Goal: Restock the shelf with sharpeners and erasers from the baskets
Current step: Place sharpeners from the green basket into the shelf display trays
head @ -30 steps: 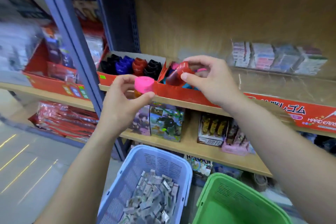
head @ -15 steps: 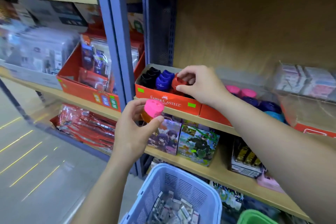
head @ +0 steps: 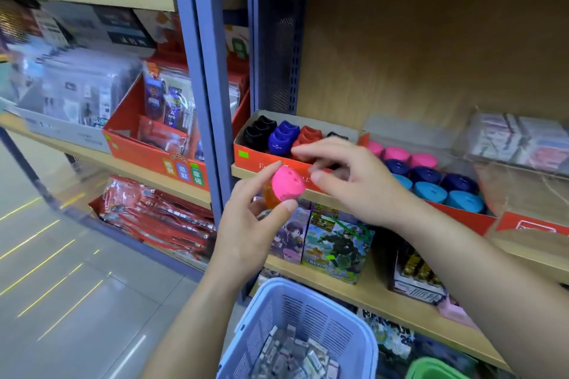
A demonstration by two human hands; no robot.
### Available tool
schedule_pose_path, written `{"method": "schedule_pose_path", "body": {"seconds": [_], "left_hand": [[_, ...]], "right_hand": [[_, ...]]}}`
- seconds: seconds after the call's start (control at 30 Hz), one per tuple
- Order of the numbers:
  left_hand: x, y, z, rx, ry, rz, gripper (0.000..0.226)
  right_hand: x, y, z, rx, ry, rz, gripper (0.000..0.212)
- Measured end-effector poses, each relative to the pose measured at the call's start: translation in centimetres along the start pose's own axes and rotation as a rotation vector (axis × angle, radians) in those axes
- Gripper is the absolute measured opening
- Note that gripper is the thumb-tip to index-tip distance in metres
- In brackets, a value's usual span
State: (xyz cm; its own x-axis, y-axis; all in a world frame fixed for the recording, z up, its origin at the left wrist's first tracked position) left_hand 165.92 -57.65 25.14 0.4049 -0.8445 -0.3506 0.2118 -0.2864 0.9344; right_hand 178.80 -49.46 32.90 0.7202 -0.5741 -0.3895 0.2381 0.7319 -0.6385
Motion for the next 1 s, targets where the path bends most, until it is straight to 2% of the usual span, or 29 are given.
{"method": "schedule_pose_path", "body": {"seconds": [0.07, 0.17, 0.33, 0.5, 0.67, 0.77, 0.87, 1.0], "left_hand": [[0.0, 0.0, -0.9, 0.028, -0.024, 0.005, 0.056], [0.5, 0.0, -2.2, 0.135, -0.024, 0.058, 0.053], [1.2, 0.4, -5.3, 0.282, -0.102, 0.111, 0.036], [1.9, 0.3, -8.2, 0.356, -0.14, 0.168, 0.033], [2.2, 1.4, -10.5, 0.337, -0.178, 0.144, 0.047], [2.1, 2.1, -11.7, 0.344, -0.167, 0.125, 0.048], [2.1, 2.8, -13.1, 0.369, -0.184, 0.129, 0.041], [1.5, 3.2, -14.5, 0.357, -0.172, 0.163, 0.037]], "right_hand": [[1.9, 0.0, -0.8, -0.121, -0.078, -0.027, 0.046], [3.6, 0.8, 0.5, -0.225, -0.037, -0.066, 0.046], [5.3, 1.3, 3.0, -0.164, -0.013, -0.061, 0.041], [6.8, 1.8, 4.9, -0.114, -0.004, -0.097, 0.044], [8.2, 2.5, 7.0, 0.042, 0.076, -0.119, 0.032], [8.9, 3.4, 8.6, 0.004, 0.166, -0.185, 0.02], [9.5, 3.3, 10.4, 0.064, 0.21, -0.18, 0.021], [9.7, 1.9, 11.5, 0.015, 0.072, -0.084, 0.038]]}}
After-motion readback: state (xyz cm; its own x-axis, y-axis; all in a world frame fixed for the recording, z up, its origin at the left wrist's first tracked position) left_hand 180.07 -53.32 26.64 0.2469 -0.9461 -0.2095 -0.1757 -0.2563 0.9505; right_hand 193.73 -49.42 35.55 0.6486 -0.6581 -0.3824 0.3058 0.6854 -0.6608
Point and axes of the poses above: each hand's wrist, its own x-axis away from the middle knuckle, its own z-axis out of the back of the hand, y = z × x, the point moved 10 cm from there along -x, towards the middle knuckle
